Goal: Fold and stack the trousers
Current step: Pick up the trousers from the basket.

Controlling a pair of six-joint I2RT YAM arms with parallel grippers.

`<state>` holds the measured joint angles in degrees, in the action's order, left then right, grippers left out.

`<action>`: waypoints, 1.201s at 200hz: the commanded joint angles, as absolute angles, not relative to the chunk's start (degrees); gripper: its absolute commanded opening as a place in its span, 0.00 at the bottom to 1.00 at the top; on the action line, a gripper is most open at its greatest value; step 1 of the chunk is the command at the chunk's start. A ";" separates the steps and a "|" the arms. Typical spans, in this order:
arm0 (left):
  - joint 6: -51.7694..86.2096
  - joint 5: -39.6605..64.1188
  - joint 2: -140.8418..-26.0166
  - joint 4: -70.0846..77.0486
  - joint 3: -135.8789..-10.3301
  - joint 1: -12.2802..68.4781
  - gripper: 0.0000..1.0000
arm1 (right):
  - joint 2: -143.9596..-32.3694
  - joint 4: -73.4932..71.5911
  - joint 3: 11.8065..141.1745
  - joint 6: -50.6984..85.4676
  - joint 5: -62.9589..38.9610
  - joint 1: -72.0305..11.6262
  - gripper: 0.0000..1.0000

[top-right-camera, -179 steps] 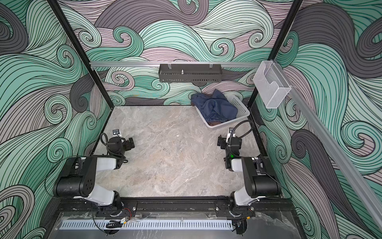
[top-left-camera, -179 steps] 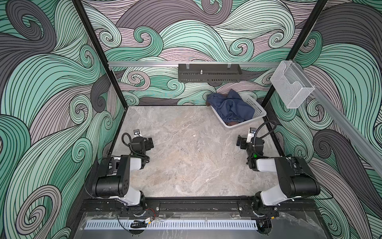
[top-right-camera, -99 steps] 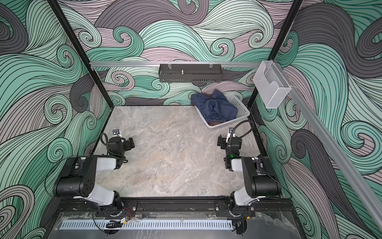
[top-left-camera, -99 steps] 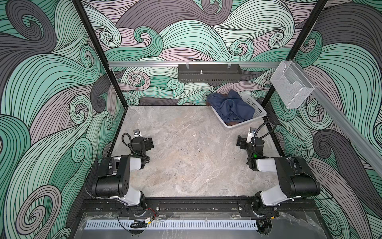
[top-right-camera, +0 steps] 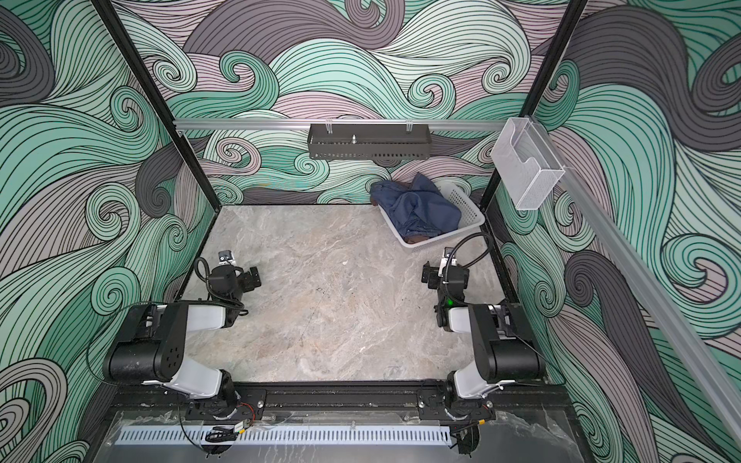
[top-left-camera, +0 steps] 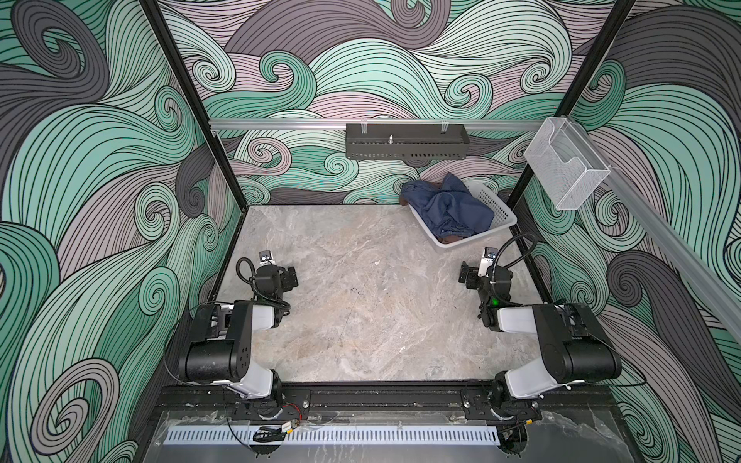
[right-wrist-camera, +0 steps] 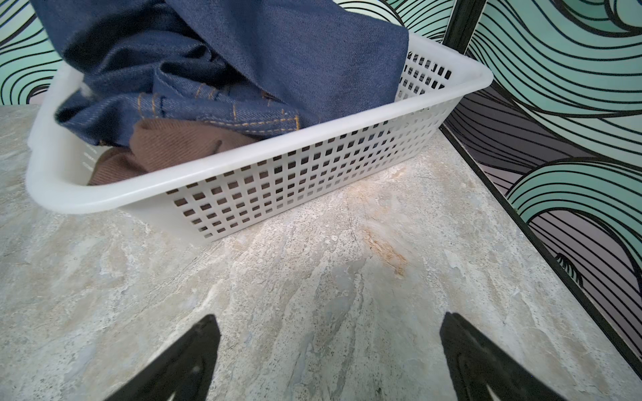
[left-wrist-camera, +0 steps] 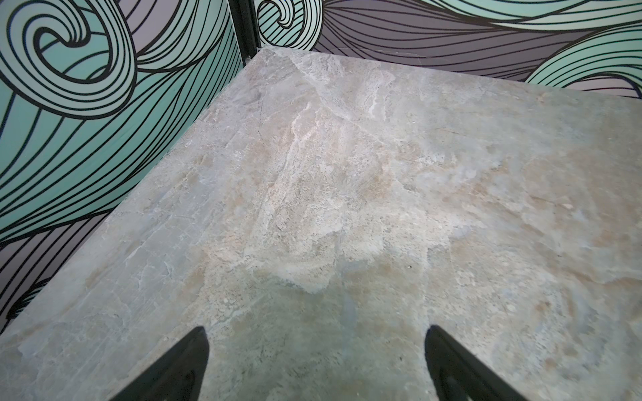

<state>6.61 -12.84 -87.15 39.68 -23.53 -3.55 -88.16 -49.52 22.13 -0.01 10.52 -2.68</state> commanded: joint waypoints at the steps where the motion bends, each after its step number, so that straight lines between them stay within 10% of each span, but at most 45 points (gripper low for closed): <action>1: 6.24 -13.34 -86.68 40.34 -25.14 -3.15 0.99 | -88.12 -50.28 22.24 0.00 10.96 -2.83 0.99; 101: 5.07 -13.20 -86.19 41.12 -25.03 -3.10 0.89 | -85.43 -51.38 21.72 -0.50 12.57 -3.61 0.99; 137: 19.65 -28.47 -75.04 0.84 -43.79 -2.46 0.87 | -66.07 -24.23 29.03 8.18 23.46 -6.42 0.99; 164: 22.67 -16.19 -75.31 -23.82 -62.24 -2.29 0.79 | -60.73 0.89 41.70 22.19 22.11 -6.55 0.99; 240: 25.16 5.49 -69.46 -40.37 -71.35 2.96 0.96 | -87.12 34.70 84.12 28.65 5.50 -7.65 0.99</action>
